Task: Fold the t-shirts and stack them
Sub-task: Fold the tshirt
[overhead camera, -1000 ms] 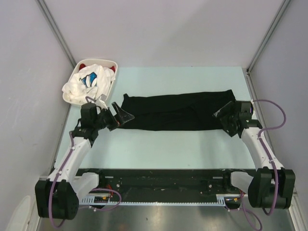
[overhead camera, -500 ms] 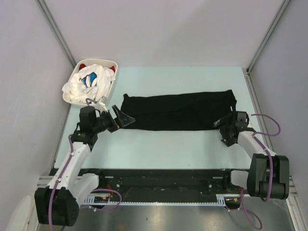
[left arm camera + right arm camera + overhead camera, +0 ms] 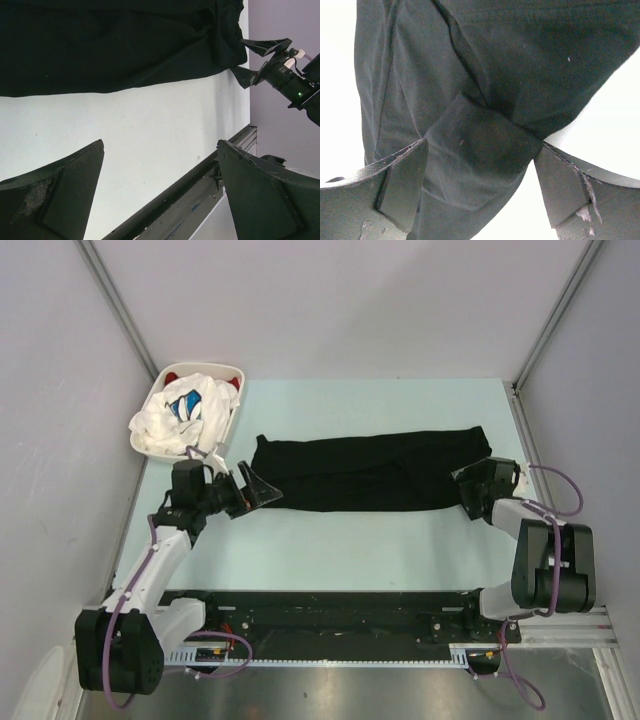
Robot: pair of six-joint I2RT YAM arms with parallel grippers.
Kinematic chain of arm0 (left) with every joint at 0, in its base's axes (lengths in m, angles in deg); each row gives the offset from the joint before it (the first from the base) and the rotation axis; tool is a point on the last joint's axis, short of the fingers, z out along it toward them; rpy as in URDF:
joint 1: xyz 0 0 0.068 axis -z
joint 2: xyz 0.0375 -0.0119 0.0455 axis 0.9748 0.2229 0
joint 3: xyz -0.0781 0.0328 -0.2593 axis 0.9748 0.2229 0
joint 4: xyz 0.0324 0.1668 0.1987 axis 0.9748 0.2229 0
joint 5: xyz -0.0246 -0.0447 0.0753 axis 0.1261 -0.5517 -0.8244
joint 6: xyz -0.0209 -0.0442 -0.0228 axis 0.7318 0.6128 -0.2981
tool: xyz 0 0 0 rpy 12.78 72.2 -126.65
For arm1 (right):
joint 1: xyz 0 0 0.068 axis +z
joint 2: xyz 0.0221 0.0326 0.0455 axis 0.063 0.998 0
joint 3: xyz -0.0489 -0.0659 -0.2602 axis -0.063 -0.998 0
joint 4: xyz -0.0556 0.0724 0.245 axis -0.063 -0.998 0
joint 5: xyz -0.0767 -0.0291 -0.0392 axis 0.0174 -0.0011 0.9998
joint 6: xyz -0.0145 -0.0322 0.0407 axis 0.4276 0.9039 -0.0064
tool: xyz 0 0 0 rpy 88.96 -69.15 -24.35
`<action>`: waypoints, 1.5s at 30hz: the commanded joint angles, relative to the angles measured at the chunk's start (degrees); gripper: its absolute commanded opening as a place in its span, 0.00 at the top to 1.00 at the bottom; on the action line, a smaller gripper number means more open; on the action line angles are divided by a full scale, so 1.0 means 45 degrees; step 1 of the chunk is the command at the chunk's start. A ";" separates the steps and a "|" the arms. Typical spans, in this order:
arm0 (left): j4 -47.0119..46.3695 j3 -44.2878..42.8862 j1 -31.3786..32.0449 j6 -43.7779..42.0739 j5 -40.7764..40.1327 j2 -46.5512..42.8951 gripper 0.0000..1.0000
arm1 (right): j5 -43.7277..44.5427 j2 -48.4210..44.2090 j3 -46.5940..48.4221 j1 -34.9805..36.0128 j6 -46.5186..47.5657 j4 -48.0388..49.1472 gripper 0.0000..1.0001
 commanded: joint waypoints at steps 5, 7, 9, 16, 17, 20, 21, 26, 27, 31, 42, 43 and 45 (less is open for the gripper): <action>-0.0055 -0.0062 0.0051 -0.0552 0.0110 0.0108 0.00 | 0.0125 0.1967 -0.0471 -0.0133 -0.0031 0.0238 0.43; -0.0133 -0.0043 0.0051 -0.0474 0.0149 0.0127 0.00 | 0.0107 0.1987 -0.0413 -0.0133 0.0125 0.0297 0.64; -0.0192 -0.0043 0.0051 -0.0435 0.0150 0.0147 0.00 | 0.0165 0.2142 -0.0083 -0.0153 0.0242 0.0103 0.91; -0.0114 -0.0140 0.0051 -0.0143 0.0227 -0.0067 0.00 | 0.0731 0.3563 0.2859 -0.0211 0.1256 -0.1186 1.00; -0.0114 -0.0140 0.0051 -0.0142 0.0227 -0.0145 0.00 | 0.0751 0.3956 0.3430 -0.0231 0.1510 -0.1748 1.00; -0.0075 -0.0179 0.0051 -0.0064 0.0188 -0.0204 0.00 | 0.0304 0.5534 0.5418 -0.0289 0.1649 -0.2260 1.00; 0.0002 -0.0199 0.0051 -0.0064 0.0188 -0.0185 0.00 | 0.0205 0.6025 0.6008 -0.0289 0.1649 -0.2436 1.00; 0.0140 -0.0433 0.0051 -0.0122 -0.0007 0.0029 0.00 | -0.0843 0.8681 0.9151 -0.0309 0.1493 -0.3352 1.00; 0.0062 -0.0453 0.0051 -0.0103 -0.0007 0.0068 0.00 | -0.1102 0.9537 1.0260 -0.0290 0.1473 -0.3452 1.00; -0.0328 -0.0277 0.0090 0.0345 0.0032 0.0322 0.00 | -0.2293 1.1905 1.3936 0.0022 0.2095 -0.4447 1.00; -0.1129 -0.0004 0.0441 0.0464 -0.0124 0.1396 0.00 | -0.3587 1.4664 1.9451 0.0511 0.3094 -0.5426 0.34; -0.1110 -0.0004 0.0480 0.0328 -0.0124 0.1436 0.00 | -0.3005 1.4470 1.9374 0.0492 0.3230 -0.5445 0.18; -0.0878 -0.0042 0.0500 0.0171 -0.0280 0.1533 0.00 | -0.2242 1.3320 1.8478 0.0395 0.3755 -0.5309 0.00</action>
